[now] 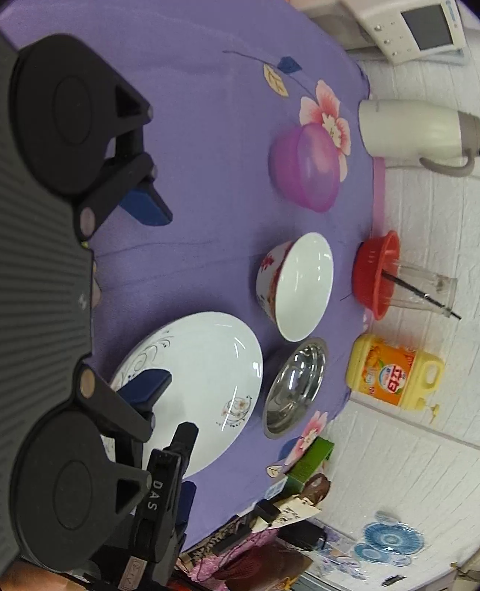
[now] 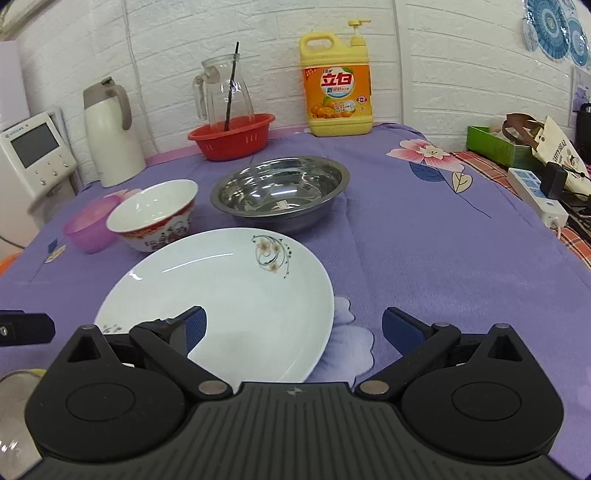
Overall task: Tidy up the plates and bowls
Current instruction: 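Grasp the white floral deep plate's rim with the left tool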
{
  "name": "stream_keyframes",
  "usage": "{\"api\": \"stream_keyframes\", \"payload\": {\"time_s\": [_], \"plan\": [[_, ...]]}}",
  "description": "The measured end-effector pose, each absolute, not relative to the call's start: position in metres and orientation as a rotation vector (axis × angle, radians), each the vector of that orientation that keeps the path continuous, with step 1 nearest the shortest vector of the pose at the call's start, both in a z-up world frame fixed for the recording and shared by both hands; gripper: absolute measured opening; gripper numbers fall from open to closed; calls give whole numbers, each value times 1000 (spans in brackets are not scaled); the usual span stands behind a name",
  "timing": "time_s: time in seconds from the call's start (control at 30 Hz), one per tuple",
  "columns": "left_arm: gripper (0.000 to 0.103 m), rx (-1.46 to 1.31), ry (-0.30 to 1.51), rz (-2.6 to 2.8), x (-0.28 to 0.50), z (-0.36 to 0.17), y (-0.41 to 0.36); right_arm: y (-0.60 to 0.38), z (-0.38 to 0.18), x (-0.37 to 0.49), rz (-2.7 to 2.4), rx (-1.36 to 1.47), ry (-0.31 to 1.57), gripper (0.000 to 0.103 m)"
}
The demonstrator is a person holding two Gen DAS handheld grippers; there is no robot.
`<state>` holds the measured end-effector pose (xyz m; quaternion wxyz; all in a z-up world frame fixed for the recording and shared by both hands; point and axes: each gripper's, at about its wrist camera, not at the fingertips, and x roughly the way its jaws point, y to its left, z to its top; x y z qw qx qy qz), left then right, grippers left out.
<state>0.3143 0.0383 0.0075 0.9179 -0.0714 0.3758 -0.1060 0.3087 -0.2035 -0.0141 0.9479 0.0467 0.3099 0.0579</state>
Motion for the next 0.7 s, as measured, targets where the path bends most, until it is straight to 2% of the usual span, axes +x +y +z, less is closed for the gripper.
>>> {"api": "stream_keyframes", "payload": {"time_s": [0.27,0.53,0.7], "plan": [[82,-112,860,-253,368,-19,16,-196,-31,322,137,54,650,103],[83,-78,859,-258,379,-21,7,-197,-31,326,139,41,653,103],[79,-59,847,-303,378,-21,-2,-196,-31,321,157,38,654,103]]}}
